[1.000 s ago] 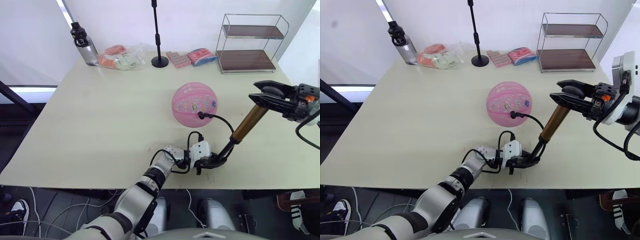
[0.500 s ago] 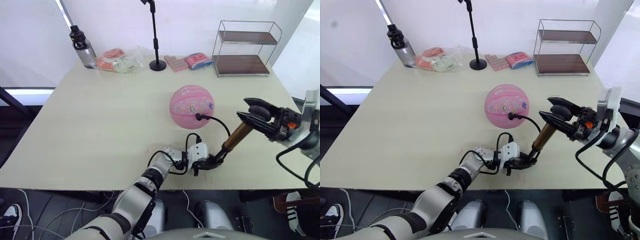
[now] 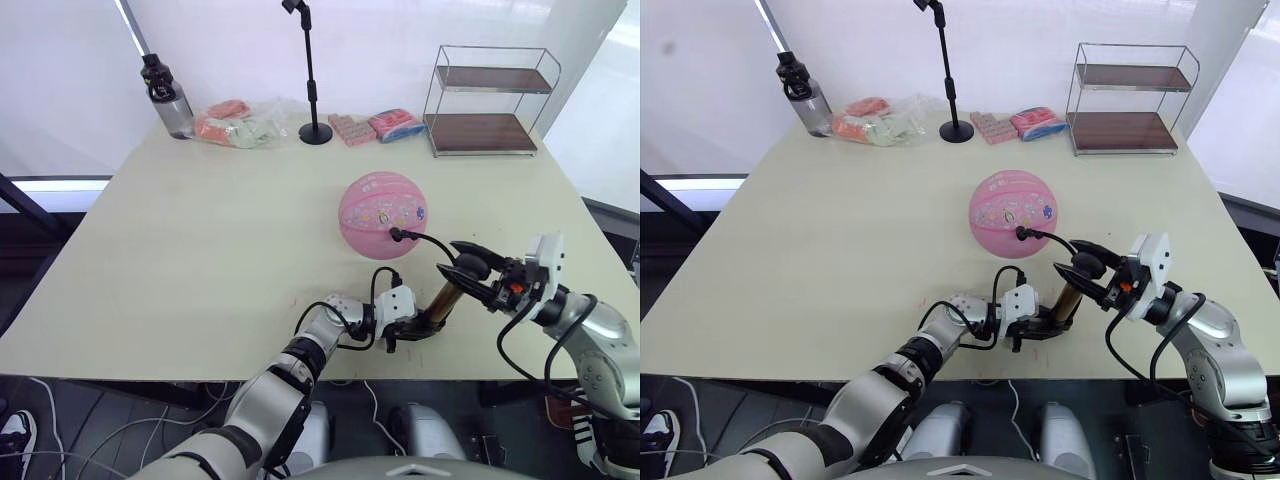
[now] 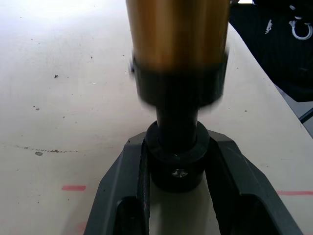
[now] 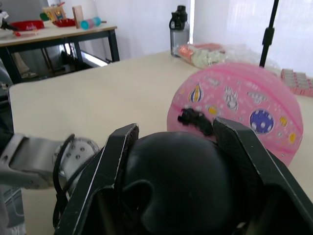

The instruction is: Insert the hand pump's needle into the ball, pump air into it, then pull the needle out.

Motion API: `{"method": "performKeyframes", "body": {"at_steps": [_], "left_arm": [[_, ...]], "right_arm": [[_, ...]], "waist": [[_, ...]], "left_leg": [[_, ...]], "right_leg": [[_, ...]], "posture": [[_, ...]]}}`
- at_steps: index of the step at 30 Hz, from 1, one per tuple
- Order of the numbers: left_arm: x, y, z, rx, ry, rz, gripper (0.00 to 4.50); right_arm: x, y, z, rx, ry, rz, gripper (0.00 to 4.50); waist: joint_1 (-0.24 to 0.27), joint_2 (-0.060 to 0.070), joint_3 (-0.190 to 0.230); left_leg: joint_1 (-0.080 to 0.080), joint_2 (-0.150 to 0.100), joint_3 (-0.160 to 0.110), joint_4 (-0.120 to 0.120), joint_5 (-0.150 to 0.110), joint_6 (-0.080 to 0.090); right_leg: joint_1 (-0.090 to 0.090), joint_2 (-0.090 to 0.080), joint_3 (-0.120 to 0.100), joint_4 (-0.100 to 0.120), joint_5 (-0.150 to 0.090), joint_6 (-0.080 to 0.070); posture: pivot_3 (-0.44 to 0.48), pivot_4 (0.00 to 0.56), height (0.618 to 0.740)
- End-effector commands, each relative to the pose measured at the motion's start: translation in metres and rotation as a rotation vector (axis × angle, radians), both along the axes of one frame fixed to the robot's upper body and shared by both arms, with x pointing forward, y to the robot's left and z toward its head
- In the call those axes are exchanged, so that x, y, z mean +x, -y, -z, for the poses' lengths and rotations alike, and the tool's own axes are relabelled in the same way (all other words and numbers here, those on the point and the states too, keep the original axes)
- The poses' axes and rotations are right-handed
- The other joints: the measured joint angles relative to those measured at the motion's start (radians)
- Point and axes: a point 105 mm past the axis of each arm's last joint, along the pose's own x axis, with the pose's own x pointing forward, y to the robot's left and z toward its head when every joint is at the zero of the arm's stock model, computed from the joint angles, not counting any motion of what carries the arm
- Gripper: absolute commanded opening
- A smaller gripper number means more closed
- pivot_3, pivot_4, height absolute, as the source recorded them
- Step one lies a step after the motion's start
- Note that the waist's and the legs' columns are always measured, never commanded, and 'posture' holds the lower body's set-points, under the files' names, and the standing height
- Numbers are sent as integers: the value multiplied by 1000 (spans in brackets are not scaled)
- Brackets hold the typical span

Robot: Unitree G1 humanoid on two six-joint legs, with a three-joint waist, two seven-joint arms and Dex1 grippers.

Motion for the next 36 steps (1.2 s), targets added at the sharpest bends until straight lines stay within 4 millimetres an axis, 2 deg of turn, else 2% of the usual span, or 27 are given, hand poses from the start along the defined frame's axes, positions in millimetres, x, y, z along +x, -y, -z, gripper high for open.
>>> {"method": "performKeyframes", "body": {"at_steps": [1, 2, 6, 10, 16, 21, 25, 29, 31, 34, 36], "left_arm": [[-9, -20, 31, 122, -95, -33, 1096], [-9, -20, 31, 122, -96, -34, 1096], [-9, -22, 32, 125, -101, -35, 1096], [-9, -22, 31, 128, -96, -29, 1096], [-7, -22, 30, 132, -91, -23, 1096], [-9, -20, 30, 128, -95, -18, 1096], [-10, -20, 30, 127, -98, -16, 1096], [-10, -20, 31, 128, -99, -13, 1096], [-11, -20, 31, 129, -99, -11, 1096], [-11, -20, 32, 128, -98, -11, 1096], [-11, -19, 32, 127, -97, -12, 1096]], "right_arm": [[-22, -14, 73, -21, -293, -87, 1888], [-21, -15, 71, -18, -285, -91, 1888], [-14, -15, 38, 27, -177, -110, 1888], [-9, -5, -15, 20, -50, -130, 1888], [-8, 7, -70, 24, 48, -145, 1888], [-12, 22, -120, 30, 137, -139, 1888], [-16, 28, -149, 37, 186, -136, 1888], [-18, 31, -173, 52, 223, -134, 1888], [-20, 29, -176, 41, 233, -136, 1888], [-19, 27, -173, 44, 228, -133, 1888], [-18, 23, -150, -28, 191, -136, 1888]], "waist": [[0, 1, 0], [1, 1, -1], [1, 3, 0], [1, 9, 6], [3, 21, 18], [3, 20, 24], [3, 20, 26], [2, 20, 26], [2, 19, 27], [2, 19, 27], [3, 19, 27]], "left_leg": [[0, 0, 0, 0, 0, 0], [0, 0, 0, 0, 0, 0], [0, 0, -1, 0, 0, 0], [-1, -1, 0, 0, 0, 0], [-10, -8, 0, 0, 0, 0], [-11, -10, 0, 1, 0, 0], [-15, -10, 1, 5, 0, 0], [-15, -10, 0, 5, 0, 0], [-16, -10, 0, 5, 0, 0], [-18, -10, 0, 6, 0, 0], [-18, -10, 0, 6, 0, 0]], "right_leg": [[0, 0, 0, 0, 0, 0], [0, 0, 0, 0, 0, -1], [0, 0, 0, 0, -1, -1], [0, -1, 0, 0, -1, -1], [-8, -2, 1, -1, 2, 3], [-9, -3, 1, -1, 2, 3], [-11, -4, 1, -1, 2, 4], [-11, -4, 0, -1, 2, 4], [-12, -4, 0, -1, 2, 4], [-14, -4, 0, 0, 2, 4], [-14, -4, 0, 0, 2, 4]], "posture": [[0, 150, 740], [0, 150, 740], [0, 150, 740], [0, 150, 740], [0, 150, 740], [0, 150, 740], [0, 150, 740], [0, 150, 740], [0, 150, 740], [0, 150, 740], [0, 150, 740]]}}
